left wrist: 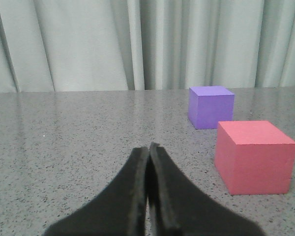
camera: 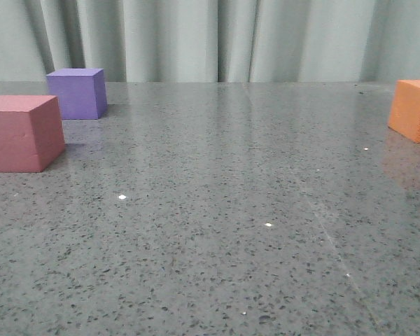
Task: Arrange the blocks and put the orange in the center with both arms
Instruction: 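Move the right gripper toward the orange cube, then lower the right gripper over the orange cube and close on it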
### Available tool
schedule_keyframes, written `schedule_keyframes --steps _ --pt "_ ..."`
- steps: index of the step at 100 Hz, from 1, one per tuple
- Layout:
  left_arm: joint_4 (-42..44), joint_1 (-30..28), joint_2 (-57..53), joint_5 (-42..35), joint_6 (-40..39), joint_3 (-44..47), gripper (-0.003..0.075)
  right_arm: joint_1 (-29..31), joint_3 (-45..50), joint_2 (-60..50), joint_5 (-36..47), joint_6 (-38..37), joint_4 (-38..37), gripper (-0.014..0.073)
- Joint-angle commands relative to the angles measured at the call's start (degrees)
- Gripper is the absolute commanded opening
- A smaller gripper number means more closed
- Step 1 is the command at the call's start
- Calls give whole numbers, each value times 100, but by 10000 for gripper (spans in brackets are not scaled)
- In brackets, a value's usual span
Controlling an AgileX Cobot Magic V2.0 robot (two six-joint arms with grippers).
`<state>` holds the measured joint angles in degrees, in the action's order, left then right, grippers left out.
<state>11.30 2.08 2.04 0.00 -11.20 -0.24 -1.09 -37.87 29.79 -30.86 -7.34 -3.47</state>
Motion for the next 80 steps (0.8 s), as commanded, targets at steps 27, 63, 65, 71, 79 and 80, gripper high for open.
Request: schedule_keyframes --steps 27,63,65,71,79,80 --pt "-38 38 61 -484 -14 312 -19 29 -747 1624 239 43 17 -67" --pt "-38 38 61 -484 -14 312 -19 22 -773 1954 249 43 17 302" --pt "-38 38 61 -484 -14 312 -19 22 -773 1954 302 43 17 360" --pt "-38 38 61 -484 -14 312 -19 22 -773 1954 471 36 17 521" --pt "-38 38 61 -484 -14 312 -19 22 -773 1954 607 21 78 666" --pt "-38 38 61 -484 -14 312 -19 22 -775 1954 612 21 90 662"
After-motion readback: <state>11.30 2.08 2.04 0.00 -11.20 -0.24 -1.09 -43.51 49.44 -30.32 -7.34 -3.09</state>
